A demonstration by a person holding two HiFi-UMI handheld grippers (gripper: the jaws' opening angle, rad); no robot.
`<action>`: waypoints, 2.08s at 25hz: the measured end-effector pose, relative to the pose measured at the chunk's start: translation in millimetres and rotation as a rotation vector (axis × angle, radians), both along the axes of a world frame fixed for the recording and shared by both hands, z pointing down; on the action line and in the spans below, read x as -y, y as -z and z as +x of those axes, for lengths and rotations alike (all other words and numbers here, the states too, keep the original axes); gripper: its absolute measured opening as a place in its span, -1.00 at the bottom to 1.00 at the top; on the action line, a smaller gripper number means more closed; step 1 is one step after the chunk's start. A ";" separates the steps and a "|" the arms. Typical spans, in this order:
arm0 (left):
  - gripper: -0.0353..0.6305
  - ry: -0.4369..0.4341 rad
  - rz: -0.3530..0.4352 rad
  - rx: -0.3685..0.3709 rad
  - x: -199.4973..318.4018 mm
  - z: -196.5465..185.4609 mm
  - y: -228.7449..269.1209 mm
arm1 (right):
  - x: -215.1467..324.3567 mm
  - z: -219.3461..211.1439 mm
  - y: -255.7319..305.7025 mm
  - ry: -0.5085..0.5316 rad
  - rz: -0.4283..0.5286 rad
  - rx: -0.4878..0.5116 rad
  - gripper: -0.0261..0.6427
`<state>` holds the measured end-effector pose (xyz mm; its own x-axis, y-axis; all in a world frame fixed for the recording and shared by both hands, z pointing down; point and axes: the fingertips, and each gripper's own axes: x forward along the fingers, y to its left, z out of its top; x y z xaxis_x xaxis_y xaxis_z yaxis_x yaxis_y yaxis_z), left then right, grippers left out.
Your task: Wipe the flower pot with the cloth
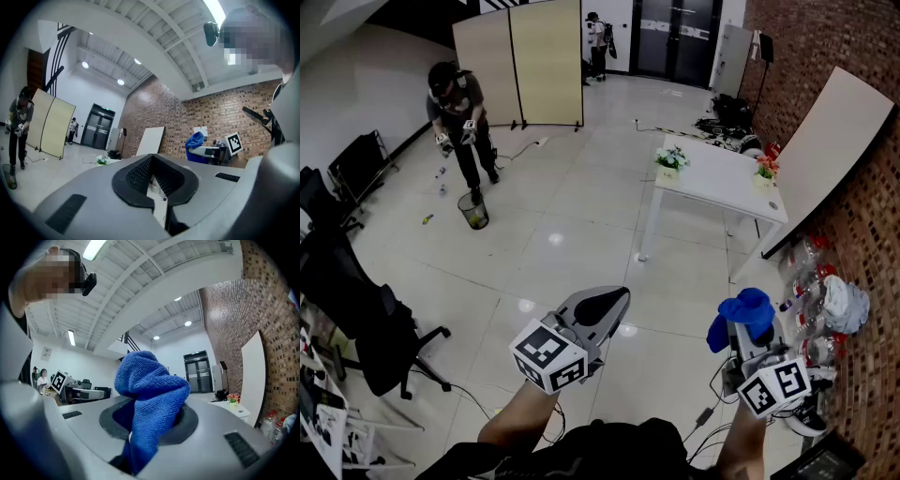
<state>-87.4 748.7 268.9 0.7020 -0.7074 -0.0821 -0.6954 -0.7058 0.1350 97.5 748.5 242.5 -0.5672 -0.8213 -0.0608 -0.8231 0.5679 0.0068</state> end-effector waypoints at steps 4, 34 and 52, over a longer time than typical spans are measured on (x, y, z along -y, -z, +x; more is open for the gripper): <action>-0.90 -0.004 -0.002 0.005 28.5 5.5 -5.6 | 29.9 4.2 -1.9 0.001 0.003 0.004 -0.65; -0.90 0.054 0.004 0.092 396.3 74.1 -6.0 | 413.0 60.8 -8.8 0.119 -0.001 0.042 -0.65; -0.90 -0.059 0.072 0.024 635.2 19.2 0.4 | 636.8 8.0 -2.5 0.042 -0.009 0.036 -0.65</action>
